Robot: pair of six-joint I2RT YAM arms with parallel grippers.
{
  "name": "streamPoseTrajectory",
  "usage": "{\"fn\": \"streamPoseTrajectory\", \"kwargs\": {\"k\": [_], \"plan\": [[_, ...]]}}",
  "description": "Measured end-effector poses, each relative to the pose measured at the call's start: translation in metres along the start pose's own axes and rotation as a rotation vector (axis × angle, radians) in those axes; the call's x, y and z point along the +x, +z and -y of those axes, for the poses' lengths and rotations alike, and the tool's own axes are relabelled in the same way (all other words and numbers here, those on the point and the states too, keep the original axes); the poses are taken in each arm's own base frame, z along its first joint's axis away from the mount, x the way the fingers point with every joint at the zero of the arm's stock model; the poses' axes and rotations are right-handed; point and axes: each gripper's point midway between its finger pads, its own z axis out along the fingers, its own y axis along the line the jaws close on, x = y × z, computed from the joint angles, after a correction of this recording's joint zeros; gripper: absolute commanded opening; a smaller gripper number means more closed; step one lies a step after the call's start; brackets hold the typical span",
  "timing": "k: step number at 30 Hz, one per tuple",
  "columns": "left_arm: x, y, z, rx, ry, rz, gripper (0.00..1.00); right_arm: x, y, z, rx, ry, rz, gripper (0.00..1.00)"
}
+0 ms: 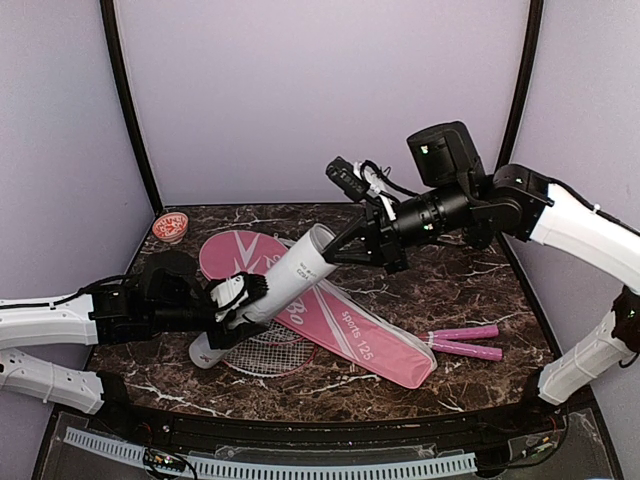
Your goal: Pack up the badminton gear
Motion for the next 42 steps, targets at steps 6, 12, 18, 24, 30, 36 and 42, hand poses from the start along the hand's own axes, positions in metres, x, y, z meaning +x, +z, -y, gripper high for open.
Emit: {"fn": "streamPoseTrajectory", "kwargs": {"k": [6, 12, 18, 24, 30, 36, 42], "plan": [[0.000, 0.000, 0.000, 0.001, 0.001, -0.001, 0.40, 0.001, 0.001, -0.001, -0.006, 0.003, -0.002, 0.16], [-0.001, 0.000, 0.002, 0.008, 0.010, 0.002, 0.40, 0.002, 0.002, 0.000, -0.007, 0.009, -0.008, 0.25], [-0.001, -0.001, 0.004, 0.018, 0.014, 0.006, 0.40, 0.002, 0.002, 0.001, -0.004, 0.008, -0.008, 0.38], [0.000, -0.001, 0.009, 0.040, 0.017, 0.003, 0.40, 0.002, 0.004, 0.001, -0.005, 0.008, -0.008, 0.40], [0.003, -0.001, 0.011, 0.048, 0.017, -0.012, 0.40, 0.002, 0.007, 0.000, -0.027, 0.014, -0.012, 0.21], [0.005, -0.001, 0.012, 0.049, 0.016, -0.020, 0.40, 0.002, 0.009, -0.008, -0.080, 0.020, -0.011, 0.11], [0.006, -0.001, 0.013, 0.053, 0.021, -0.023, 0.40, 0.003, 0.012, -0.011, -0.109, 0.027, -0.013, 0.26]]}}
